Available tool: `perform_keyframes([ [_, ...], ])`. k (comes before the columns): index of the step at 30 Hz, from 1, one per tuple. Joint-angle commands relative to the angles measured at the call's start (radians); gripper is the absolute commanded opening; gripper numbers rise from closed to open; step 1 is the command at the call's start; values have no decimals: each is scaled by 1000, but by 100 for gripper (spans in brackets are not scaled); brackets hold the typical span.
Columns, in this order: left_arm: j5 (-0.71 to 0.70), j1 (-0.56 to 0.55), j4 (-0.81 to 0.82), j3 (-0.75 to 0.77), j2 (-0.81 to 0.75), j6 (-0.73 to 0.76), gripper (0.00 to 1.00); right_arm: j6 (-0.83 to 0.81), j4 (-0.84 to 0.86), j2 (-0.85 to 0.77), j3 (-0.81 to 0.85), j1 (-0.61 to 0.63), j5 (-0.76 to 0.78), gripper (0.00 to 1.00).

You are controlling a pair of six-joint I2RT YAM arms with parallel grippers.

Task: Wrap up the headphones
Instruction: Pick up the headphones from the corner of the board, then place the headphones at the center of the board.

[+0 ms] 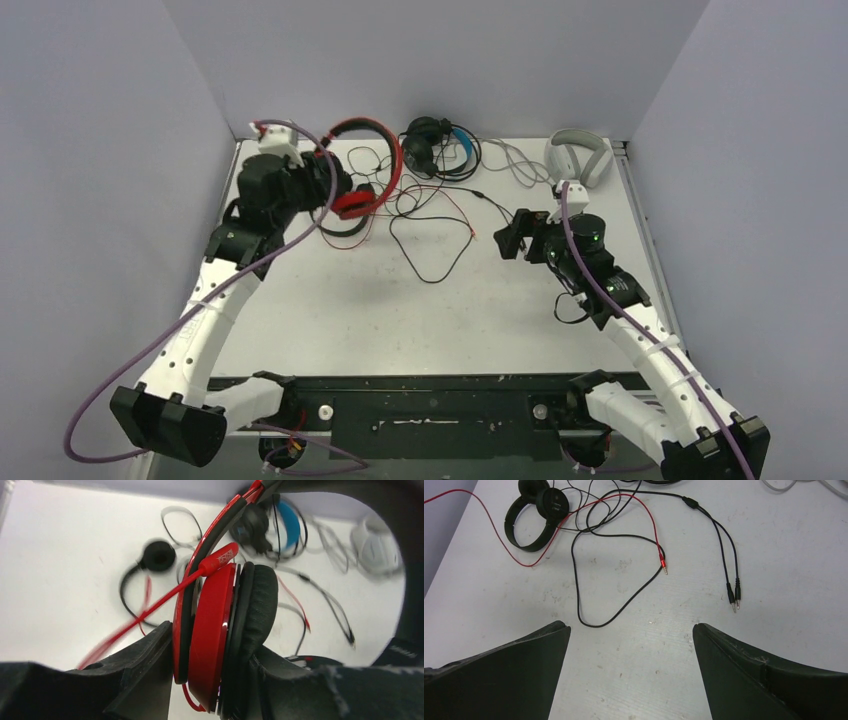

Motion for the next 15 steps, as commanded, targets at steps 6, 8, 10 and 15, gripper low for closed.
perform_keyframes([
  [6, 65, -391, 131, -341, -4, -43, 41, 15, -69, -27, 34, 2, 31, 100],
  [8, 66, -451, 200, -391, 47, 4, 42, 18, -82, -12, 35, 0, 36, 100],
  [10, 79, -482, 230, -391, 107, 48, 42, 13, -90, -3, 35, 1, 22, 100],
  [15, 242, -521, 245, -352, 251, 183, 44, -64, -114, 11, 31, -2, -66, 100],
])
